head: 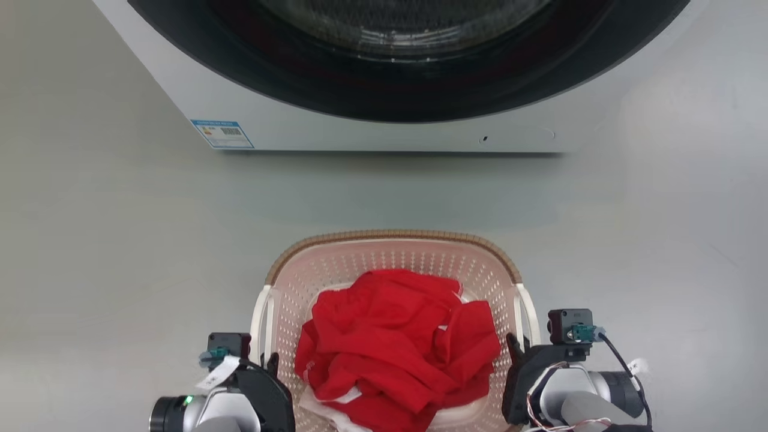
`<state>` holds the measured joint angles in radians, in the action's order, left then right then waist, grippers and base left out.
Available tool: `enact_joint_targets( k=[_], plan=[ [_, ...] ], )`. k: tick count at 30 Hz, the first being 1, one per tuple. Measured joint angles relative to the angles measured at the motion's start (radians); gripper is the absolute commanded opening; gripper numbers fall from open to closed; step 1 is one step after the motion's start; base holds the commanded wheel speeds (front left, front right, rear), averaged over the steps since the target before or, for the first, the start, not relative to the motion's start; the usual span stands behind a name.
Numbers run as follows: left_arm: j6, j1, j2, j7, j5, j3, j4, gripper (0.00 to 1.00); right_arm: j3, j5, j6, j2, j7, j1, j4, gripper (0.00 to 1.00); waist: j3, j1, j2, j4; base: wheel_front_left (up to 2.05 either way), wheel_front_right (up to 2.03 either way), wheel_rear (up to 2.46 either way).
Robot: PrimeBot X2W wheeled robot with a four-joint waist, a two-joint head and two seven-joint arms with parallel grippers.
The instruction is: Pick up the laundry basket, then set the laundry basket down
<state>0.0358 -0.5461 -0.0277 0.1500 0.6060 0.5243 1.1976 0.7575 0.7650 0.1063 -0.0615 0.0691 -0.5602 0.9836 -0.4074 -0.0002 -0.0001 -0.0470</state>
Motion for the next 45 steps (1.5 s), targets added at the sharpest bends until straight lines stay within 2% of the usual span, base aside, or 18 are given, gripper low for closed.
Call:
enact_joint_targets(
  k=[18,27,45],
  plan=[
    [0.017,0.181,-0.004,-0.051,0.034,0.039,0.036,0.0,0.133,0.163,0.019,-0.001,-0.121,0.144,-0.017,0.0,0.253,0.0001,-0.0001,0.009,0.0,0.0,0.0],
    [0.018,0.252,-0.01,-0.078,0.058,0.061,0.049,0.0,0.192,0.224,0.027,-0.004,-0.148,0.222,-0.038,0.0,0.367,0.0,0.0,0.018,0.0,0.0,0.0],
    [0.027,0.264,-0.011,-0.087,0.062,0.068,0.06,0.0,0.252,0.298,0.035,-0.008,-0.157,0.223,-0.036,0.0,0.417,0.0003,0.0001,0.037,0.0,0.0,0.0]
  ],
)
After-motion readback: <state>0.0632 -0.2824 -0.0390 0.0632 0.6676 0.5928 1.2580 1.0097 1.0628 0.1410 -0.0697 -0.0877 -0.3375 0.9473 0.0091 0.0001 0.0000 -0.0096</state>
